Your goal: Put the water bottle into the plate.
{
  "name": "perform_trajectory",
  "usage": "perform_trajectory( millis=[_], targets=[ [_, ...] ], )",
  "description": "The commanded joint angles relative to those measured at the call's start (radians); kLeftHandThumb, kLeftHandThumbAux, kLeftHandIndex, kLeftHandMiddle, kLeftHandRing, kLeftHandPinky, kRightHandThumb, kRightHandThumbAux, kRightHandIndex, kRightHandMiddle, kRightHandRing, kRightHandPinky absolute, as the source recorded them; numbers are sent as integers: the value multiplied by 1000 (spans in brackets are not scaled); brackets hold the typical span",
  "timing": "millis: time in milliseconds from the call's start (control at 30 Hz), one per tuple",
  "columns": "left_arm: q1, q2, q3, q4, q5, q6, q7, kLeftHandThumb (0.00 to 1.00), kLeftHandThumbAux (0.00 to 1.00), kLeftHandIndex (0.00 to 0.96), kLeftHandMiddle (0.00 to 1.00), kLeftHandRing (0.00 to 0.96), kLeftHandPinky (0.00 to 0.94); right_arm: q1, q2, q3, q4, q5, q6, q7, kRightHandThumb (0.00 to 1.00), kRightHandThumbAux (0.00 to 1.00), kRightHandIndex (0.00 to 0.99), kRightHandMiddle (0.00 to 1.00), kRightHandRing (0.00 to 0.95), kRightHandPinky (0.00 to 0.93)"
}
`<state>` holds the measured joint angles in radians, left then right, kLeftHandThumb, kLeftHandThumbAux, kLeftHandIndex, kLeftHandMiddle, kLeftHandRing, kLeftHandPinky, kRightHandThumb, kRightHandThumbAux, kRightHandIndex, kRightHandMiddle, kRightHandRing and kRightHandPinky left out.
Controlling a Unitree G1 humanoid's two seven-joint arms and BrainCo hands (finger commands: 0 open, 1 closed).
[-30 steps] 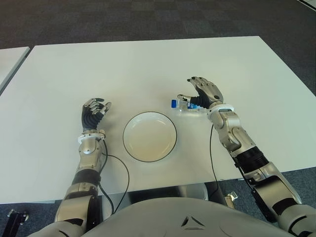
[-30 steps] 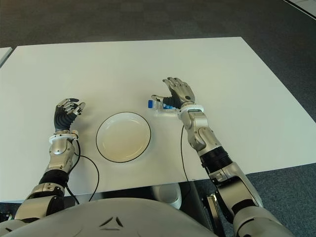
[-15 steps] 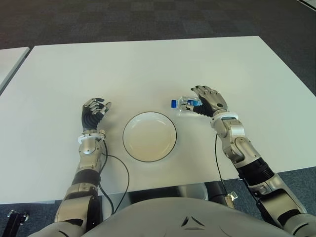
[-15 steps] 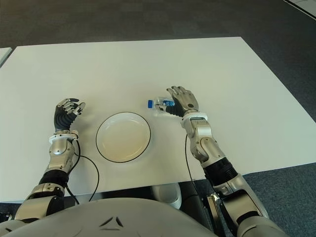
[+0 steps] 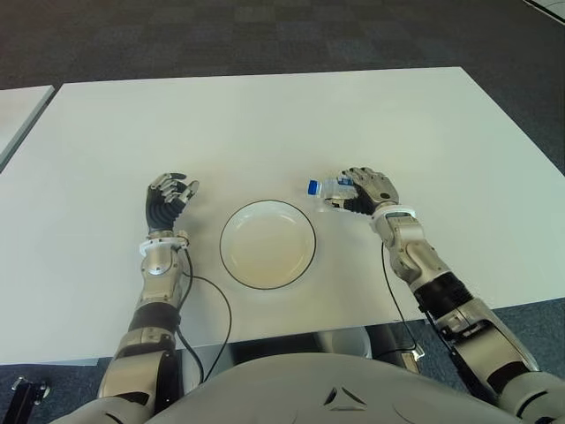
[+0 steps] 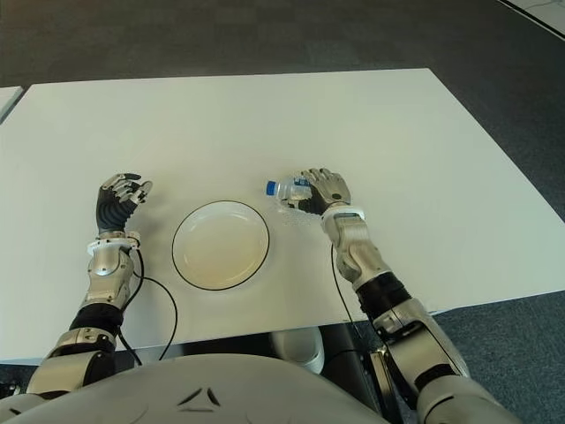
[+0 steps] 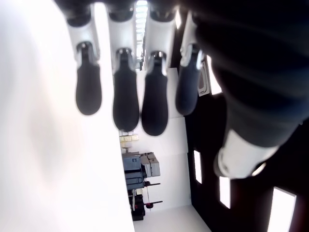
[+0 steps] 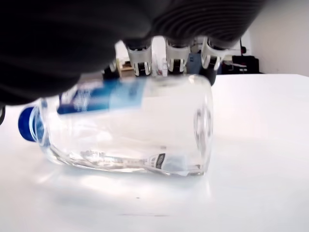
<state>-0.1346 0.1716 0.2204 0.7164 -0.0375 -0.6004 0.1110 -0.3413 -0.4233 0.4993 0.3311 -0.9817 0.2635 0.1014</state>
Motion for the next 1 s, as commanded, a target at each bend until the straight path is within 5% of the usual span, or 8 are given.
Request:
perform_trajectory(
  millis=[33, 567, 1000],
  targets=[
    [15, -2, 1, 2, 5, 19, 5, 707, 714, 433, 613, 588, 566, -19, 41, 39, 166, 21, -22, 5, 626, 154, 0, 0, 0, 0],
    [19, -3, 6, 1, -4, 9, -2, 706, 713, 433, 630, 605, 587, -167, 128, 101, 454, 11, 43, -6, 721, 238, 0, 0, 0, 0],
    [17, -3, 8, 6, -9, 3, -7, 706, 713, 434, 622, 598, 571, -308, 222, 87, 769, 57, 40, -150, 730, 368, 0, 0, 0, 0]
  ],
)
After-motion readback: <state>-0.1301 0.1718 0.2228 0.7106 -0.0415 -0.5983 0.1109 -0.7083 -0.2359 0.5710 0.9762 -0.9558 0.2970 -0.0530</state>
